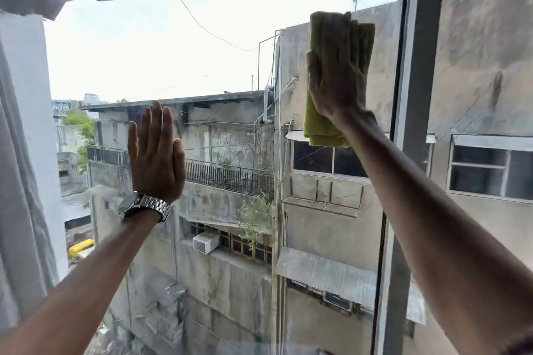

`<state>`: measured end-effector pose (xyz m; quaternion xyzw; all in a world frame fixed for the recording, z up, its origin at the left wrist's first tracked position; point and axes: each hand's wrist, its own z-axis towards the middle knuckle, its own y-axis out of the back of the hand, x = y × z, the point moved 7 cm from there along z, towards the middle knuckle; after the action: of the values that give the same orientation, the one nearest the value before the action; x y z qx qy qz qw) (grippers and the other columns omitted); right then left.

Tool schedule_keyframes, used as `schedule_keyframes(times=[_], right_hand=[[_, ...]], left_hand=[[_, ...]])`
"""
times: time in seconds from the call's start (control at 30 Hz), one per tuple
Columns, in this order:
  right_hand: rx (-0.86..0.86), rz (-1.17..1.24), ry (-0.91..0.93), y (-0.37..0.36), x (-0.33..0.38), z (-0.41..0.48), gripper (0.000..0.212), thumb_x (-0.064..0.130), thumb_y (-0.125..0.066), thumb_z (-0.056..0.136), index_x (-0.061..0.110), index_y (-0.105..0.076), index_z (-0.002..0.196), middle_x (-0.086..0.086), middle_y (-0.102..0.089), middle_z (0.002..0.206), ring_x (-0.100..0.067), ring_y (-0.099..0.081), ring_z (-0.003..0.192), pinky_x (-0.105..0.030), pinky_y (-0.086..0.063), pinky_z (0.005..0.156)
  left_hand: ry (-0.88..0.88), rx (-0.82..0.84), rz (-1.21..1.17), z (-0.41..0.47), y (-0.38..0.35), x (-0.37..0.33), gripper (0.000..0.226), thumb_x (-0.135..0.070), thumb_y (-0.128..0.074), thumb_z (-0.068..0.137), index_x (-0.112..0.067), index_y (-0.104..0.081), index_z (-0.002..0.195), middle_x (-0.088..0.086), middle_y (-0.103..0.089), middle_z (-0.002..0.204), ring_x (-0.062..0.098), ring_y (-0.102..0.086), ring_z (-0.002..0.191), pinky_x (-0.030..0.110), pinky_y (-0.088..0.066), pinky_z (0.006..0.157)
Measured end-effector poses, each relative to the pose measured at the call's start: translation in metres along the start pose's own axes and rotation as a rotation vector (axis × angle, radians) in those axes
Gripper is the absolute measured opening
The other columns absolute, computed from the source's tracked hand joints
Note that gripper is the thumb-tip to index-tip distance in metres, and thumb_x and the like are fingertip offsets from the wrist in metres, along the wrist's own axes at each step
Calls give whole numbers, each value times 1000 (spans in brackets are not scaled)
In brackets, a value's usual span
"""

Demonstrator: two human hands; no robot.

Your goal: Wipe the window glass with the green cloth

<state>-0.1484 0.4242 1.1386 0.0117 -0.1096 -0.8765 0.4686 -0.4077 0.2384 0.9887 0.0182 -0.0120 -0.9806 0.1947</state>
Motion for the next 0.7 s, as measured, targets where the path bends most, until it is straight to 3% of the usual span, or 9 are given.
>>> schedule_keyframes(times=[0.17,0.33,0.43,0.6,0.7], right_hand=[[16,-48,-9,-34,9,-141,63,37,-37,110,13,-14,163,-19,-9,170,-35,-6,159,-53,-8,131],[200,-103,91,-60,5,-271,67,34,-50,106,10,-20,161,-21,-12,169,-38,-11,158,-59,-19,127],[202,-133,182,-46,-9,-232,63,36,-43,107,7,-23,160,-23,-16,168,-38,-14,157,-60,-23,125],[50,-152,-24,-13,-41,-89,67,46,-25,110,6,-11,162,-25,-10,169,-41,-9,157,-58,-12,129],[-28,-152,-57,-11,-34,-61,67,48,-19,109,7,-11,162,-22,-12,169,-38,-10,157,-58,-12,129]], left_hand=[[-22,-21,2,-1,-1,2,58,-28,-24,103,-7,-21,157,14,-21,167,25,-17,157,52,-14,129],[-33,-45,5,-1,-1,3,58,-28,-24,104,-7,-21,157,14,-21,167,25,-17,157,53,-16,129],[-24,-44,-4,-1,0,2,57,-27,-25,104,-7,-21,157,15,-22,167,25,-18,157,52,-15,129],[-5,-37,4,-1,0,2,56,-26,-26,103,-6,-24,156,17,-26,165,28,-21,156,53,-16,129],[-9,-39,10,0,-3,3,57,-27,-24,103,-8,-22,156,16,-25,166,27,-19,156,53,-16,129]])
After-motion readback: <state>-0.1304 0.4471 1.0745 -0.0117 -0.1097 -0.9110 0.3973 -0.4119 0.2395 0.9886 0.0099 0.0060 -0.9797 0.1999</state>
